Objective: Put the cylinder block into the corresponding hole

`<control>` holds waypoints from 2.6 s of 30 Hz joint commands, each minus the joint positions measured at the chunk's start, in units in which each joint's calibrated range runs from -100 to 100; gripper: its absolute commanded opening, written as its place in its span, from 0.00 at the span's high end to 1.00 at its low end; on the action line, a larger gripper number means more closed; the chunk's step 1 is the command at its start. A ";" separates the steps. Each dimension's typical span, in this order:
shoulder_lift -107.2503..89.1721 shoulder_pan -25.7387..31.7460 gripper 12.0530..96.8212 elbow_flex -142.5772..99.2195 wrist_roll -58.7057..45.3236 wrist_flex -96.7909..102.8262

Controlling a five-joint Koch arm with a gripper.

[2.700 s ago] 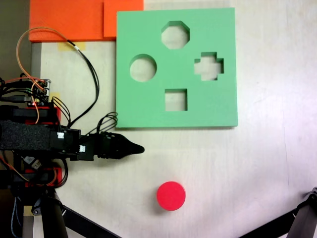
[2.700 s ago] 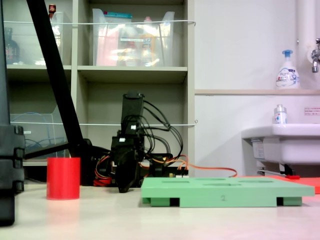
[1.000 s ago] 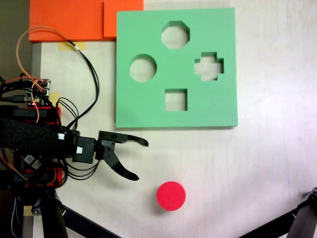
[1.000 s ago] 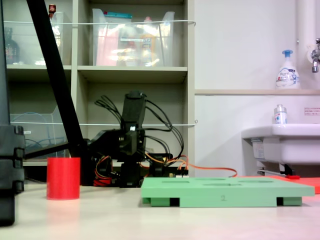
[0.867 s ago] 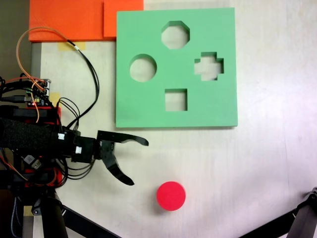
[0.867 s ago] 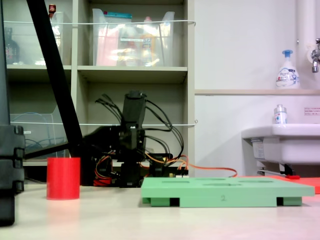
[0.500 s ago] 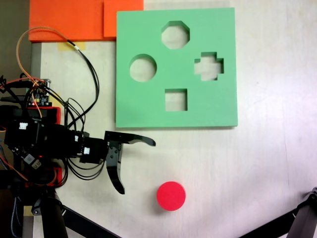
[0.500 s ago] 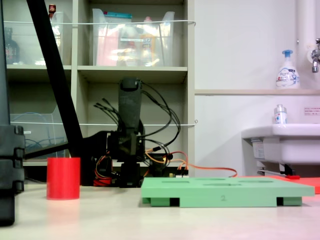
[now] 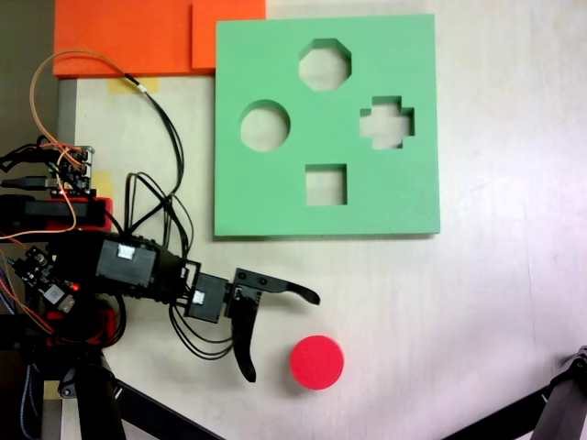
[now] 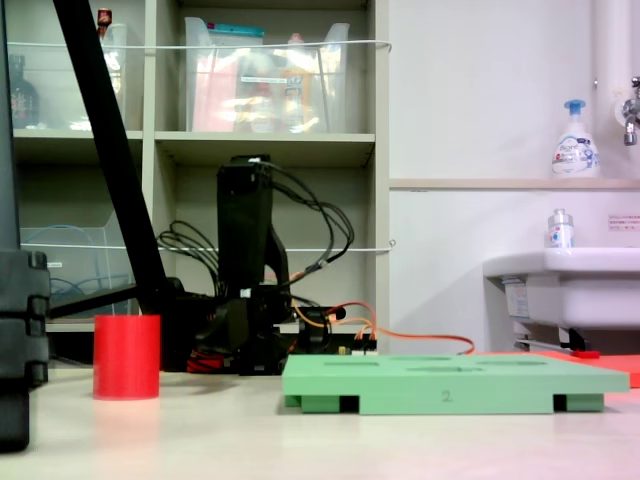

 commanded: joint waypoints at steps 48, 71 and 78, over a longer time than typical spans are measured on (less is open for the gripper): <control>-0.33 -1.17 0.76 20.38 3.71 6.66; -36.09 27.01 0.77 15.59 0.98 -21.75; -30.64 32.33 0.77 12.60 0.73 -21.75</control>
